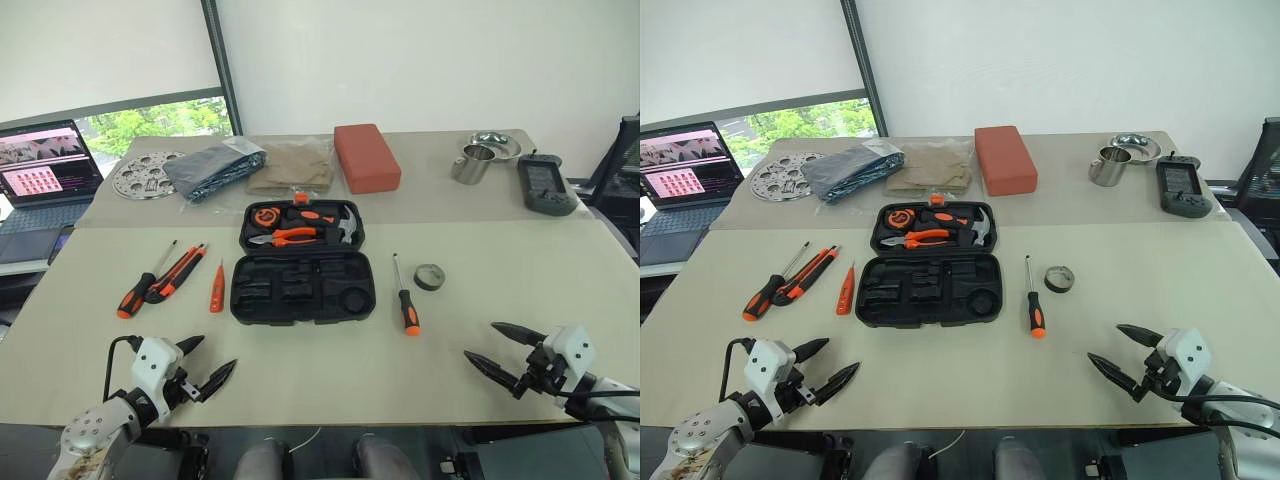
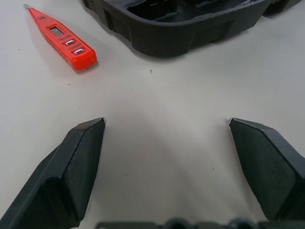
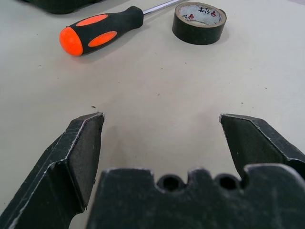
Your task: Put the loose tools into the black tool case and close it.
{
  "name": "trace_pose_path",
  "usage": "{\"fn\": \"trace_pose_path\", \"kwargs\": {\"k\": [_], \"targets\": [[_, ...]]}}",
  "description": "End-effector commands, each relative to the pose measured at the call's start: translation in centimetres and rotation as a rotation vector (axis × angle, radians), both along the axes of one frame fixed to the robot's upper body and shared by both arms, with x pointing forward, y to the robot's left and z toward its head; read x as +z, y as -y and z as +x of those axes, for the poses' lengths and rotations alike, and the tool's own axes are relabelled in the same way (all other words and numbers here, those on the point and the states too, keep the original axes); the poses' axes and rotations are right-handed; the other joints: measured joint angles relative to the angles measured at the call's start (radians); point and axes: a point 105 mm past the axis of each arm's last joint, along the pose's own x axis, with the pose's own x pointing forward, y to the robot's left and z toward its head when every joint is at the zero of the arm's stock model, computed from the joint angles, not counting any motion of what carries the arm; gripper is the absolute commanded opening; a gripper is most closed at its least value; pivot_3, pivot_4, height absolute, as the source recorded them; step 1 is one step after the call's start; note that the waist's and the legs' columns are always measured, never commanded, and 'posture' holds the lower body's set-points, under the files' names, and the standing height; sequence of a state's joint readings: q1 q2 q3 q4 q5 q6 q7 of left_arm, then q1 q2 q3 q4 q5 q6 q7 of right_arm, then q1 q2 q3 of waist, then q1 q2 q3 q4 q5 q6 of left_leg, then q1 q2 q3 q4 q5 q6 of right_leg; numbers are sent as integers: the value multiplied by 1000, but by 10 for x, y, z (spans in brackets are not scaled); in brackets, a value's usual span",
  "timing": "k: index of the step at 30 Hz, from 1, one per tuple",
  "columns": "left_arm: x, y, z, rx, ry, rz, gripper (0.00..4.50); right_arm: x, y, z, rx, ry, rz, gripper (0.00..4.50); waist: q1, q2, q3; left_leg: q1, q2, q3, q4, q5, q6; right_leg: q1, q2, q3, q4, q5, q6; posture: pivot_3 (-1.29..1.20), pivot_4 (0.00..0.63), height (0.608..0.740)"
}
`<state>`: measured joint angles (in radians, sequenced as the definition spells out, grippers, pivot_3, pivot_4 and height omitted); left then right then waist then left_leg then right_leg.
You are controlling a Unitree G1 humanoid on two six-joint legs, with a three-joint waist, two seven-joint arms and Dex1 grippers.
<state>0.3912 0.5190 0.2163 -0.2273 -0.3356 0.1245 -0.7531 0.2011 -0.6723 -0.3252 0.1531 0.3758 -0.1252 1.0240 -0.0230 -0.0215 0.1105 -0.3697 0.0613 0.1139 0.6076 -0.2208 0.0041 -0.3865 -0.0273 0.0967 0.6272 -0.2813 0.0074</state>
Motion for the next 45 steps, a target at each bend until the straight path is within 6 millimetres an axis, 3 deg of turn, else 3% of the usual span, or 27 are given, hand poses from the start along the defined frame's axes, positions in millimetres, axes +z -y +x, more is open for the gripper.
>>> {"fn": "trace_pose_path", "kwargs": {"k": [1, 12, 16, 24, 27, 31, 38, 44, 45], "targets": [[1, 0, 2, -4, 19, -13, 4452, 14, 1, 5, -5, 58, 5, 4491, 0, 0, 0, 0, 0, 0, 0, 0, 0, 0, 0, 0, 0, 0, 0, 0, 150, 740], [19, -8, 12, -22, 134, -59, 4452, 22, 5, -2, -17, 77, -5, 4491, 4, 0, -1, -1, 0, 0, 0, 0, 0, 0, 0, 0, 1, 0, 0, 0, 150, 740], [50, -34, 25, 117, 253, -70, 4452, 49, -23, -3, 117, 107, 48, 4491, -1, 0, 0, -1, 1, 0, 0, 0, 0, -1, 1, 0, 1, 0, 0, 0, 150, 740], [92, -115, 60, 483, 336, -92, 4452, 111, -105, 9, 377, 196, 164, 4491, -2, -2, -1, 0, 3, 0, 1, 0, 0, 0, 3, -1, 3, -1, 2, 0, 150, 740], [87, -126, 69, 512, 270, -83, 4452, 124, -129, 14, 432, 219, 161, 4491, -1, -4, -1, 0, 3, -1, 1, 0, 0, -2, 4, -2, 3, 0, 1, 0, 150, 740], [65, -138, 76, 537, 145, -20, 4452, 136, -150, 15, 477, 254, 157, 4491, 3, -4, -2, 0, 2, 0, -1, -1, -2, -1, 3, -3, 2, 1, -1, 0, 150, 740], [36, -138, 78, 477, 9, 37, 4452, 134, -154, 12, 474, 251, 134, 4491, 12, -4, -2, -2, 3, -1, -1, -3, -3, -2, 2, -6, 1, 1, -1, 0, 150, 740], [30, -144, 77, 491, -16, 17, 4452, 132, -153, 11, 461, 256, 132, 4491, 9, -3, -3, 0, 3, 0, 0, -3, -3, -1, 1, -6, 3, 1, -2, 0, 150, 740], [29, -144, 76, 489, -23, 16, 4204, 132, -153, 10, 459, 256, 132, 4499, 9, -3, -3, 0, 3, 0, 0, -3, -3, -1, 2, -6, 3, 1, -2, 0, 150, 740]]}}
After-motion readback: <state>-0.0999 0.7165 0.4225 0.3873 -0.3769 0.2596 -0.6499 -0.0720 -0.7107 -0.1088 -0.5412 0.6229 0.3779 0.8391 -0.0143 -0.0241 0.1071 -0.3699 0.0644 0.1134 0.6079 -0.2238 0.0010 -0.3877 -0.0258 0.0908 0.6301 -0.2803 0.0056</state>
